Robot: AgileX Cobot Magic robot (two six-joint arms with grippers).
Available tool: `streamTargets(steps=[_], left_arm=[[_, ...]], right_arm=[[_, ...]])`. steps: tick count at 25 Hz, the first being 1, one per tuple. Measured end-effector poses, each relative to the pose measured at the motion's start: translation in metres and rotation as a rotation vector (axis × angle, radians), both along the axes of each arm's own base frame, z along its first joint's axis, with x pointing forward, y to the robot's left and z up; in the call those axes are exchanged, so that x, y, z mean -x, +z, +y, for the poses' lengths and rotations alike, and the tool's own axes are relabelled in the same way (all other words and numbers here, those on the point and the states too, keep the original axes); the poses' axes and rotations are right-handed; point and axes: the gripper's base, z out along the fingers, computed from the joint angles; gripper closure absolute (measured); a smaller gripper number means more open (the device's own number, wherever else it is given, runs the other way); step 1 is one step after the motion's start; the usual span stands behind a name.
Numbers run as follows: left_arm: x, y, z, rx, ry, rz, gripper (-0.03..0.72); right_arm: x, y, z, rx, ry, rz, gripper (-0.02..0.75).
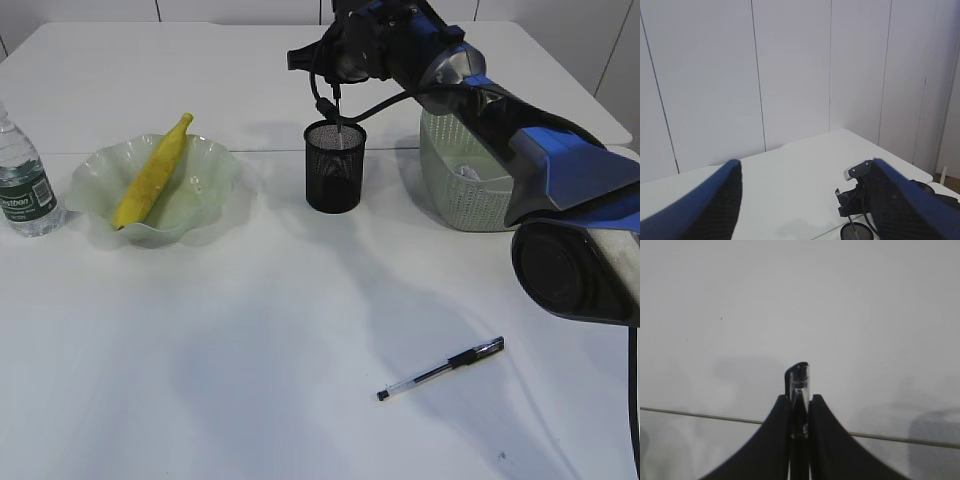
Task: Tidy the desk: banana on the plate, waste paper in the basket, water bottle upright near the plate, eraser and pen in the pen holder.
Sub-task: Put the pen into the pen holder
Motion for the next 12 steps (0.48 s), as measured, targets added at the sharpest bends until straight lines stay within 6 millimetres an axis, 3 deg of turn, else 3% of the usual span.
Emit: streamTargets(steps=[12], left_arm=[[0.0, 0.0, 0.0, 0.0, 0.0, 0.0, 0.137]], right_arm=[[-0.0002, 0.0002, -0.0005, 0.009, -0.002, -0.003, 0.681]])
